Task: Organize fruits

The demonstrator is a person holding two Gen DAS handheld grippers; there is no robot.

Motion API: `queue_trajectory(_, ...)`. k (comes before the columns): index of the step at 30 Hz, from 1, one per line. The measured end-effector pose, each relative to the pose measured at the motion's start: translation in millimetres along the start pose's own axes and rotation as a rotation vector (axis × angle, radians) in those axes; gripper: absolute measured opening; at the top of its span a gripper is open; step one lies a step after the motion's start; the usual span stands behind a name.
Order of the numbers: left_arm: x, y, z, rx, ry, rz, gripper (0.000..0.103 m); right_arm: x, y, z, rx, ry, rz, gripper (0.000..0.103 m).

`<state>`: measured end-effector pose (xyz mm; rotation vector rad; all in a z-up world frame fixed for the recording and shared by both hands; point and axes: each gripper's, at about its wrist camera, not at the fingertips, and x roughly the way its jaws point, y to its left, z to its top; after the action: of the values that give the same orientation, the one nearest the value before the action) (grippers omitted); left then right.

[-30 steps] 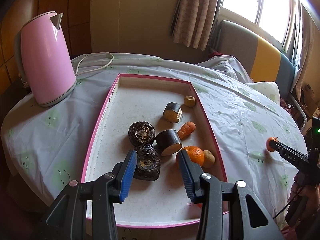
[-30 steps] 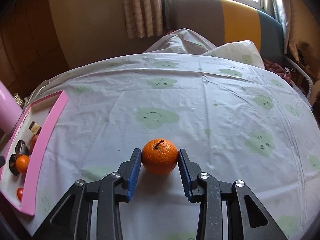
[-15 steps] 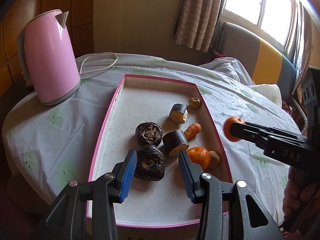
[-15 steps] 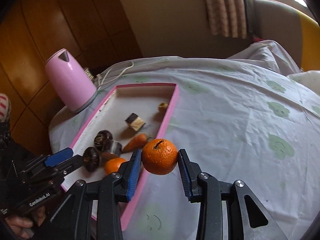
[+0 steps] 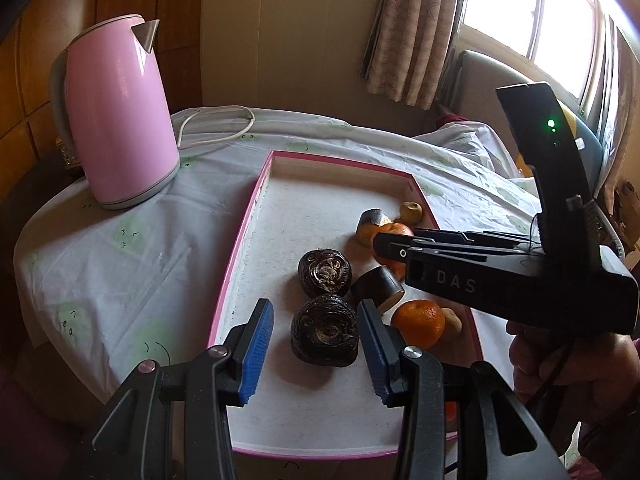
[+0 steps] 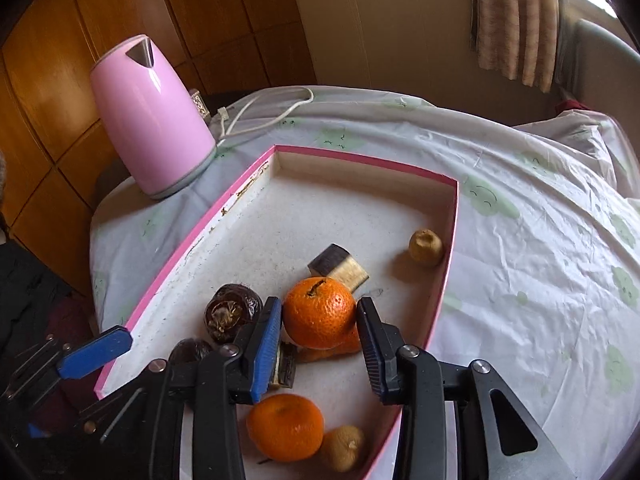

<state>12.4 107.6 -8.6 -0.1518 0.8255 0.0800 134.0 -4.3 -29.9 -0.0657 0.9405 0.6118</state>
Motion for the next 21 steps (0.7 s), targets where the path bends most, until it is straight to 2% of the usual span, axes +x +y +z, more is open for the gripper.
queue_trajectory(3,-2,0,0,-0.002,-0.008,0.002,0.044,-6,1,-3,0.009,-0.018,0.004,0.043)
queue_trajectory(6,-5,0,0,-0.002,-0.016,0.002,0.044,-19,-1,-9,0.033,-0.054,-0.013,0.054)
queue_trajectory(8,-7,-3,0,0.001,-0.019,0.005,0.044,-32,-2,-15,0.042,-0.089,-0.035,0.057)
queue_trajectory(10,-12,-4,-1,0.000,-0.027,0.004,0.045,-45,-2,-21,0.051,-0.122,-0.083,0.063)
queue_trajectory(12,-15,-7,-2,0.001,-0.033,0.006,0.054,-61,-2,-31,0.065,-0.162,-0.127,0.070)
queue_trajectory(14,-20,-11,-4,0.010,-0.047,0.005,0.055,-74,-3,-42,0.083,-0.189,-0.178,0.076)
queue_trajectory(17,-25,-19,-6,0.026,-0.061,0.032,0.064,-89,-4,-59,0.123,-0.217,-0.260,0.084)
queue_trajectory(21,-32,-29,-10,0.029,-0.089,0.091,0.066,-101,-4,-81,0.161,-0.231,-0.321,0.084)
